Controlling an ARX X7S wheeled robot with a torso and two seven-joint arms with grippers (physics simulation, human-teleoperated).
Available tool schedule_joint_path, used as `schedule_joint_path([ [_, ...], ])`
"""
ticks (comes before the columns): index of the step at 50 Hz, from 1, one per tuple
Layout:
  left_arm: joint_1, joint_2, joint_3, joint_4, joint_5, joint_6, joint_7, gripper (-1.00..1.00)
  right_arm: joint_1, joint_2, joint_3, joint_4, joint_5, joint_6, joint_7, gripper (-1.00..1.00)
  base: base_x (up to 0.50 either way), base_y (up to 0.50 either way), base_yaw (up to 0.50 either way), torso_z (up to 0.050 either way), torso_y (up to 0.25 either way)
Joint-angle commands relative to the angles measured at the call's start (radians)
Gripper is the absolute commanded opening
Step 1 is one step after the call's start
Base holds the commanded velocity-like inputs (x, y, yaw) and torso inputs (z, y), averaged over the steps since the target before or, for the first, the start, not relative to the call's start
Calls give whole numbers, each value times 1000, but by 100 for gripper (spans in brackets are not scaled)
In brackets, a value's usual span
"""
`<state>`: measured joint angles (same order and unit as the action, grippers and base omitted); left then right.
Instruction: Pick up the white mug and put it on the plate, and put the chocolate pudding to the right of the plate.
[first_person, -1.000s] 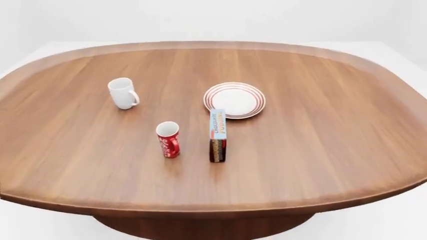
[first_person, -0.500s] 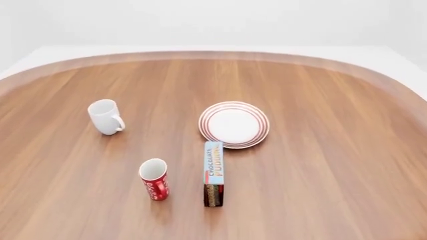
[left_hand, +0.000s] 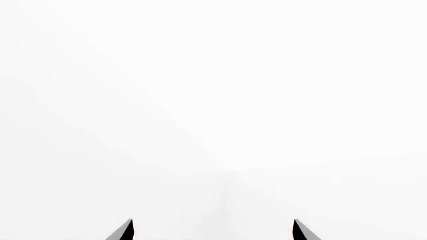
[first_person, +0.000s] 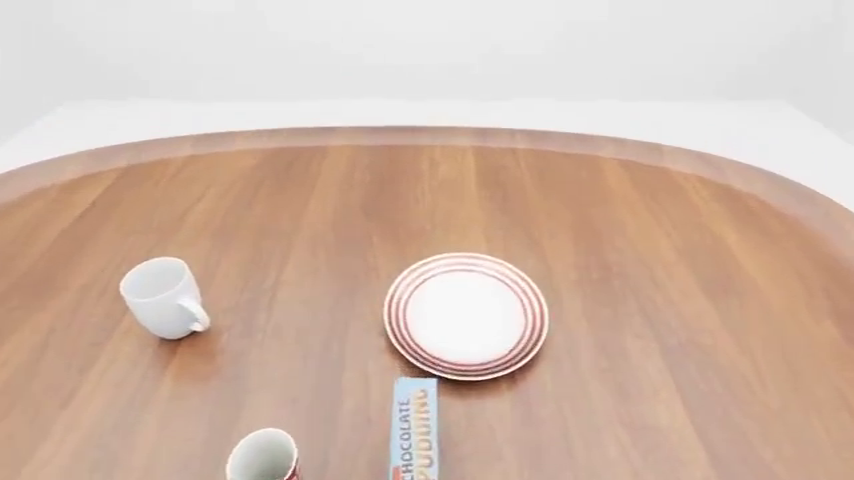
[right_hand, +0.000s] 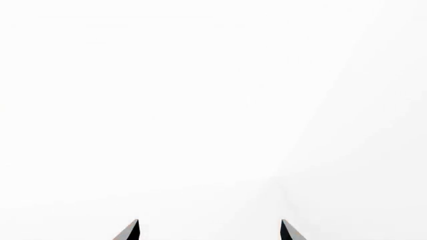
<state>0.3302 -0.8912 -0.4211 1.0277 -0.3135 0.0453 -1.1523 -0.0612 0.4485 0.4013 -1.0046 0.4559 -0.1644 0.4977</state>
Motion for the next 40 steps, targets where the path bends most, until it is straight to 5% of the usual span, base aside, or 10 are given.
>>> schedule_joint_path([
  [1, -5, 7, -14, -5, 3, 24, 18, 100, -5, -9, 7, 3, -21, -9, -24, 100, 500, -47, 0, 0, 0],
  [40, 10, -43, -13, 4, -9, 33, -32, 100, -10, 21, -26, 2, -65, 1, 9, 100, 466, -29, 0, 0, 1],
])
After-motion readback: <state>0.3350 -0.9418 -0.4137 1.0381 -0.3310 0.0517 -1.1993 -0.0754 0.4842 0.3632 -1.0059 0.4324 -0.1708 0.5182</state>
